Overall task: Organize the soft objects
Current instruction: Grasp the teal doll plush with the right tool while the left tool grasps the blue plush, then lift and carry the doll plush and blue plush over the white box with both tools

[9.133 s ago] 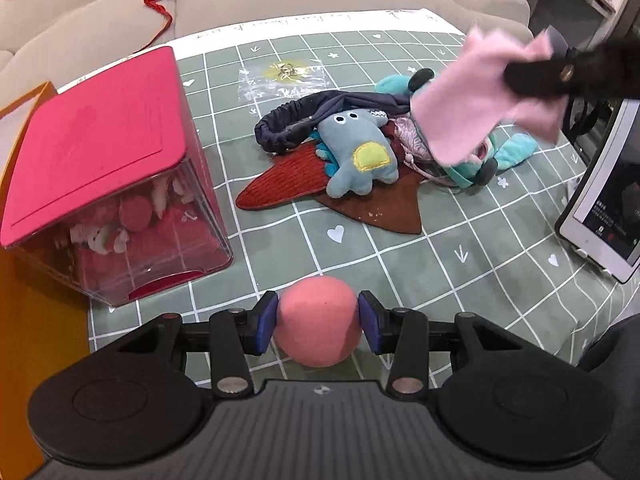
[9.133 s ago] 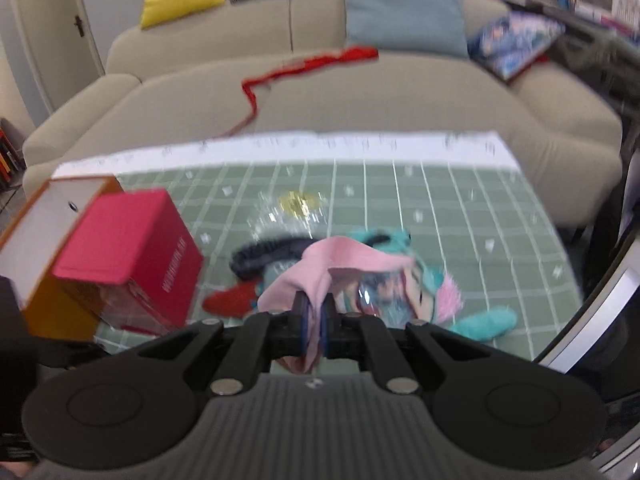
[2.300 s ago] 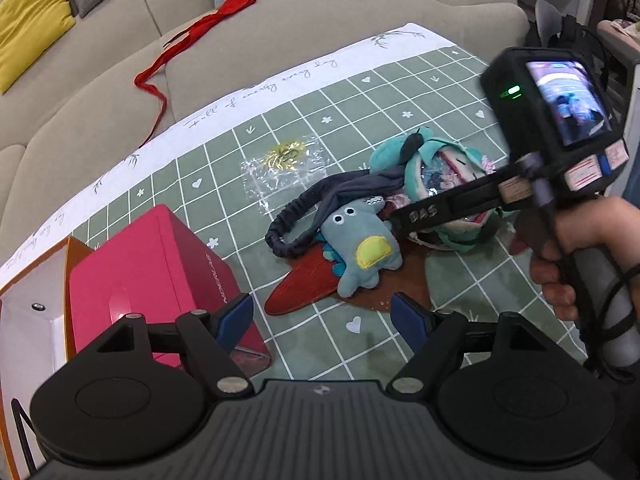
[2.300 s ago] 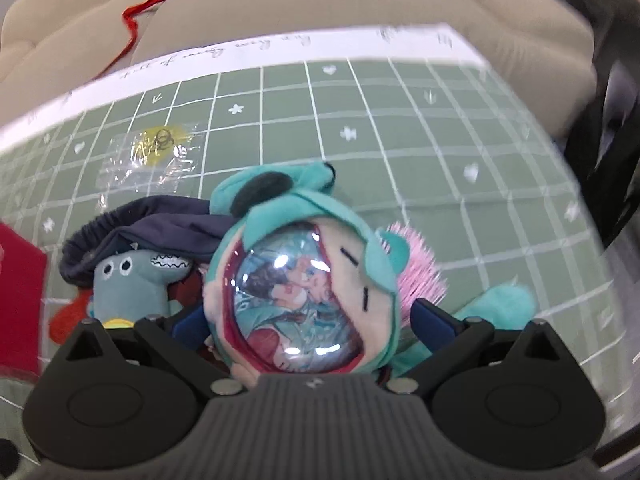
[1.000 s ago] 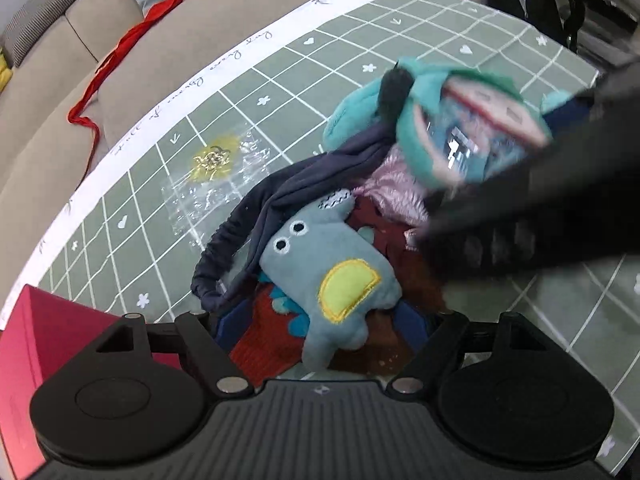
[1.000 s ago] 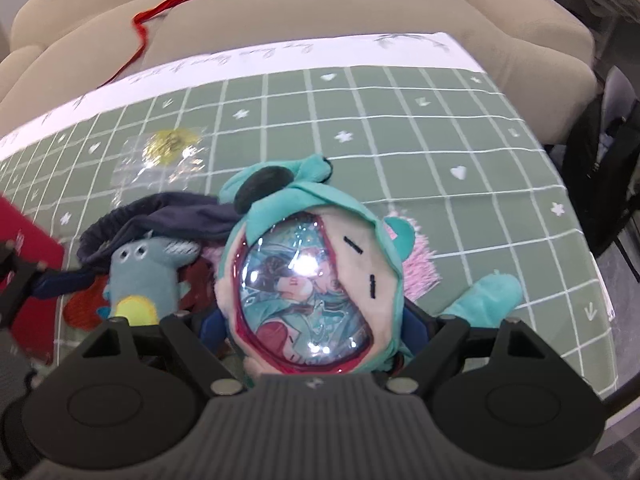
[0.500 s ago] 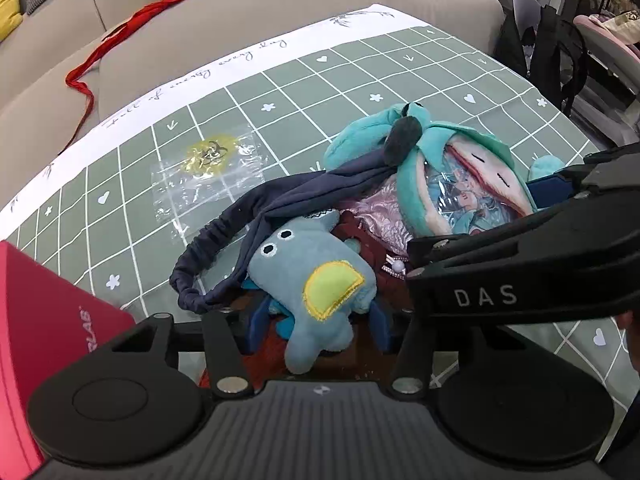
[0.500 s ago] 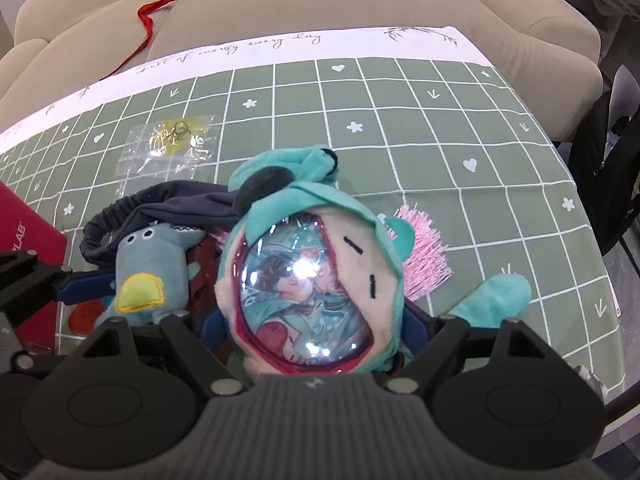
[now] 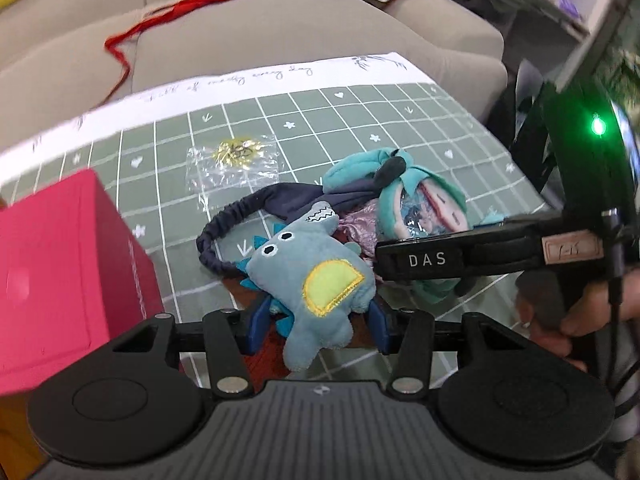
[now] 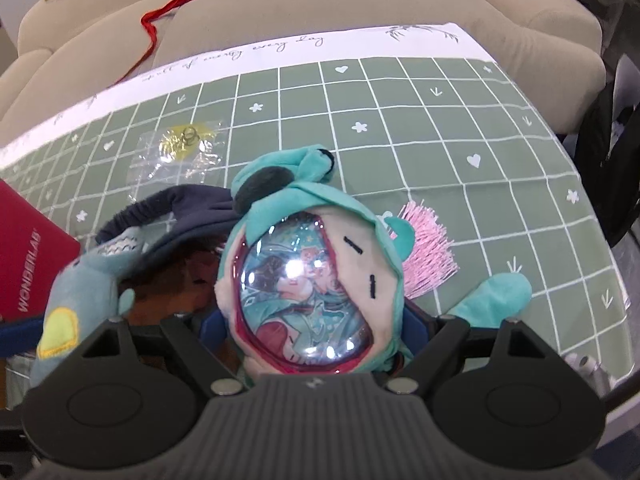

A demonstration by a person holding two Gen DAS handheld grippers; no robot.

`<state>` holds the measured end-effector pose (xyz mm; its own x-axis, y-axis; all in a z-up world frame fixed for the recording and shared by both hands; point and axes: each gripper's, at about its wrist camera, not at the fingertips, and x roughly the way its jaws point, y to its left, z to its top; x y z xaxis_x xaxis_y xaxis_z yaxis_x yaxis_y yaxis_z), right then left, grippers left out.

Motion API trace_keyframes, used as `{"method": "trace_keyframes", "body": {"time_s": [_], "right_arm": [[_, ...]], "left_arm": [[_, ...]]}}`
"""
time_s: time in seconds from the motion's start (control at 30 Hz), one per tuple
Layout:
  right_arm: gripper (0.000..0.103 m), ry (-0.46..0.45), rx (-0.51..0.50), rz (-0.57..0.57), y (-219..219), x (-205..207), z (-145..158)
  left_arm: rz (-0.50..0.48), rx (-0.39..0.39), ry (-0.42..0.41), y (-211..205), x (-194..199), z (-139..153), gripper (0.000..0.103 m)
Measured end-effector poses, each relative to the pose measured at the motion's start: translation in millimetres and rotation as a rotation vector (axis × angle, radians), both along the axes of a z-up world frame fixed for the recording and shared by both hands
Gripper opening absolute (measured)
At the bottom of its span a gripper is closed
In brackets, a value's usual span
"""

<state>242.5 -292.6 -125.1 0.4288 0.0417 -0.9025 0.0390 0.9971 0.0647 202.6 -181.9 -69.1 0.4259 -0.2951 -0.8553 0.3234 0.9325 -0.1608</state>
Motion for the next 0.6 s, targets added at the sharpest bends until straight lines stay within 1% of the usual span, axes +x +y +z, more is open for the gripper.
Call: {"method": "trace_keyframes", "body": {"time_s": [0.07, 0.2, 0.3, 0.47, 0.6], "right_arm": [[0.082, 0.002, 0.025, -0.015, -2, -2, 3], [0.082, -0.023, 0.038, -0.017, -1, -8, 14], [0.082, -0.044, 0.065, -0.02, -1, -13, 23], [0.082, -0.072, 0.07, -0.038, 0, -18, 38], [0.082, -0.094, 0.095, -0.057, -3, -24, 51]], "left_arm": [[0.017, -0.013, 0.012, 6, 0, 2, 0.057], [0.033, -0.008, 0.002, 10, -3, 5, 0.057], [0.047, -0.04, 0.017, 14, -5, 6, 0.057], [0.066, -0.067, 0.04, 19, -8, 11, 0.057], [0.076, -0.104, 0.058, 24, -12, 15, 0.057]]}}
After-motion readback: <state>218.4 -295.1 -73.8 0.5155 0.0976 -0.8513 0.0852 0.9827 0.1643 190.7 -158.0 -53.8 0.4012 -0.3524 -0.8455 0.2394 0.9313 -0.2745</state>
